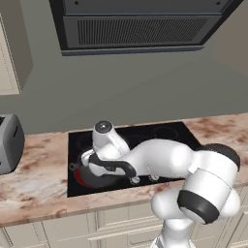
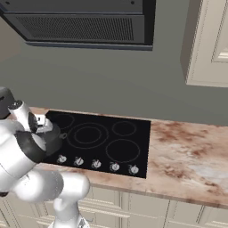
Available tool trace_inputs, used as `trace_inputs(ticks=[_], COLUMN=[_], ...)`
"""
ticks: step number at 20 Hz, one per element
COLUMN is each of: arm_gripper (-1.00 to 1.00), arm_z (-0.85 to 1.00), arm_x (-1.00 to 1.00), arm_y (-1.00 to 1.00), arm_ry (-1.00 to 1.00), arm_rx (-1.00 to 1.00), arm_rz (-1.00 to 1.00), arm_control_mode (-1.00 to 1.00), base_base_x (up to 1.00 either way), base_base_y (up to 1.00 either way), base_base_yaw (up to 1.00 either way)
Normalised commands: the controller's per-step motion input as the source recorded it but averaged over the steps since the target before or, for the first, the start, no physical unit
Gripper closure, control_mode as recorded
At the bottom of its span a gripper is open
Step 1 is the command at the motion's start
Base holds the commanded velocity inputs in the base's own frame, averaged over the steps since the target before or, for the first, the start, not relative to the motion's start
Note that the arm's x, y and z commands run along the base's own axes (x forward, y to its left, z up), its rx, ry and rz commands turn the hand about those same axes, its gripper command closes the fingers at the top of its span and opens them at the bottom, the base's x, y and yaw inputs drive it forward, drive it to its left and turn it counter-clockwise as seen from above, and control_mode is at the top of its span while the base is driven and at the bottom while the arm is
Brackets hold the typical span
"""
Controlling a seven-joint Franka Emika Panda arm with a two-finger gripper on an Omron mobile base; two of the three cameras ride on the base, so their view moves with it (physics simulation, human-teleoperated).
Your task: Turn on the burner for the pot on the stove. Wait thirty seconds for the pot to heat up. Then add the garlic to the pot.
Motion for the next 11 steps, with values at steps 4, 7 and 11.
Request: trace_inputs(ticks=[4,7,11], arm_gripper=[-1.00,-1.00,-1.00], arm_z=[0.79,1.00,1.00], arm_x=[-0.11,-0.06,-0.12], arm_y=[-0.03,0.09,0.07], arm_ry=[-0.16,-0.15,-0.01], arm_rx=[-0.01,-0.07,-0.07], arm_rz=[-0.05,-0.04,-0.14], arm_control_mode=[-1.00,-1.00,-1.00], base_base_x=[0.00,0.00,0.00], base_base_y=[0.00,0.00,0.00], base_base_yaw=[0.00,0.00,0.00])
